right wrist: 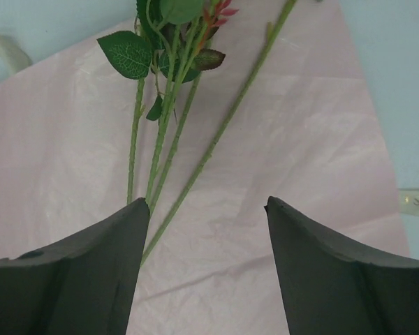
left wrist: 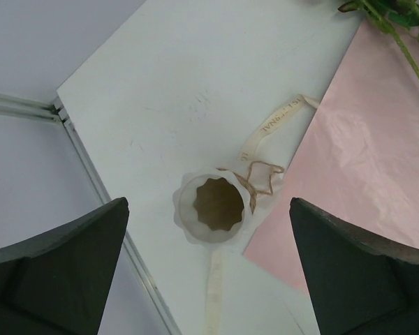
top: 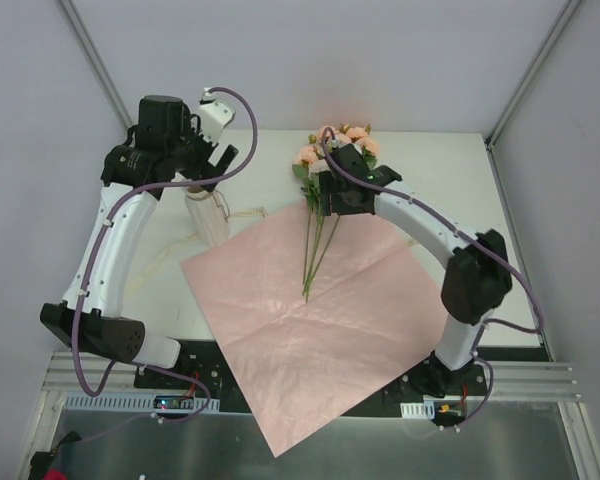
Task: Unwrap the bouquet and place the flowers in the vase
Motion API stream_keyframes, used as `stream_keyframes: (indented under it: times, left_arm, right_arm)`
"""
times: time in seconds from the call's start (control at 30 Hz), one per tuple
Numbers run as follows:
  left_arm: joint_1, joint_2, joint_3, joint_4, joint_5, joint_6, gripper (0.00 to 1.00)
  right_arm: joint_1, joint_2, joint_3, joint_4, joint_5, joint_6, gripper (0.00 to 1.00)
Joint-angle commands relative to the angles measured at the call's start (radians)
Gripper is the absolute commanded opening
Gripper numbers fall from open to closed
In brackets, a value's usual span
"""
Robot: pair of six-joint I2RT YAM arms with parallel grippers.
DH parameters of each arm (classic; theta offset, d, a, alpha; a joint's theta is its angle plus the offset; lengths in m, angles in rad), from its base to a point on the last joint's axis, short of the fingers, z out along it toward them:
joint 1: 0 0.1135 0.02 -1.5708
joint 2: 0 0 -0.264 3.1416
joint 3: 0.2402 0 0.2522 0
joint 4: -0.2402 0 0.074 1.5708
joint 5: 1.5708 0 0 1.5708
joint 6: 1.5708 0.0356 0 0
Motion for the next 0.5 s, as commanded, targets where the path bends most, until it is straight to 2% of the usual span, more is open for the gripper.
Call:
stream_keyframes:
  times: [0.0, 0.03, 0.13, 0.27, 0.47]
  left_arm:
    - [0.003, -0.065, 0.029, 0.002, -0.032, -0.123, 0.99]
    - [0.003, -0.076, 0.020, 0.002, -0.012, -0.140, 0.99]
    - [0.006, -0.117, -0.040, 0.003, 0.020, -0.191, 0.99]
    - [0.012, -0.148, -0.132, 0.005, 0.051, -0.250, 0.99]
    - [0.044, -0.154, -0.143, 0.005, 0.049, -0.277, 0.99]
  right_arm:
    - [-0.013, 0.137, 0.131, 0.086, -0.081, -0.005, 0.65]
    - [-0.024, 0.168, 0.145, 0.096, -0.106, 0.003, 0.57]
    - [-0.038, 0.263, 0.193, 0.129, -0.133, 0.017, 0.49]
    - [-0.056, 0.367, 0.242, 0.137, -0.167, 0.027, 0.47]
    - [-0.088, 0.447, 0.270, 0.153, -0.221, 0.041, 0.43]
